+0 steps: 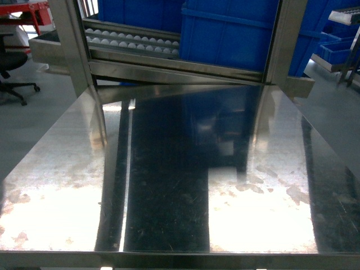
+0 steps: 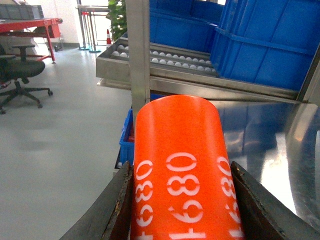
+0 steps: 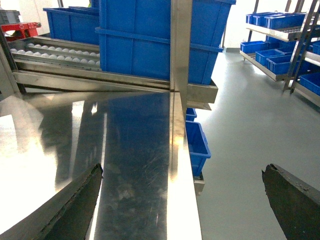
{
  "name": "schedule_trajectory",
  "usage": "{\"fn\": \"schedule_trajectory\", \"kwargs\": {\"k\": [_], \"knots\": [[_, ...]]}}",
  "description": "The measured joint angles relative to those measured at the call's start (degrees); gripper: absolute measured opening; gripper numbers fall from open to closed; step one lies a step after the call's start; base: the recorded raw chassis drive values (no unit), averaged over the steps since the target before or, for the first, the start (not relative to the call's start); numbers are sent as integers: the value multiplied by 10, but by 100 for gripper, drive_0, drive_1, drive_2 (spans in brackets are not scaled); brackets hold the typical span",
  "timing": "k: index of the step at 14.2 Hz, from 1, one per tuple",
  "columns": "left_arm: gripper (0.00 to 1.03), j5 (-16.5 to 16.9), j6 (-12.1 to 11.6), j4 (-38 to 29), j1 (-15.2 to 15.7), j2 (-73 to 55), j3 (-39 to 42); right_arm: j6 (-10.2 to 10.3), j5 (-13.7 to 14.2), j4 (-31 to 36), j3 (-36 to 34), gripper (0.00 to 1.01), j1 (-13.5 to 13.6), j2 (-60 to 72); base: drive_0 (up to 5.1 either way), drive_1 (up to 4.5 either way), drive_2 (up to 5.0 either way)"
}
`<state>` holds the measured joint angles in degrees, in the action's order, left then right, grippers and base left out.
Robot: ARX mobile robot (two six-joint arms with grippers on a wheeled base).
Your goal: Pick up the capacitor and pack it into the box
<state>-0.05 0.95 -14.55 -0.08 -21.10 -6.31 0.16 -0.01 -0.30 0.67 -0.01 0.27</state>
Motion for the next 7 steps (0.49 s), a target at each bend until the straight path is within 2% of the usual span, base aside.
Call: {"fn": "schedule_trajectory", "kwargs": {"k": [7], "knots": [[44, 0, 0, 45, 0, 87, 40, 0, 0, 0, 0, 98, 0, 0, 0, 0, 0]]}}
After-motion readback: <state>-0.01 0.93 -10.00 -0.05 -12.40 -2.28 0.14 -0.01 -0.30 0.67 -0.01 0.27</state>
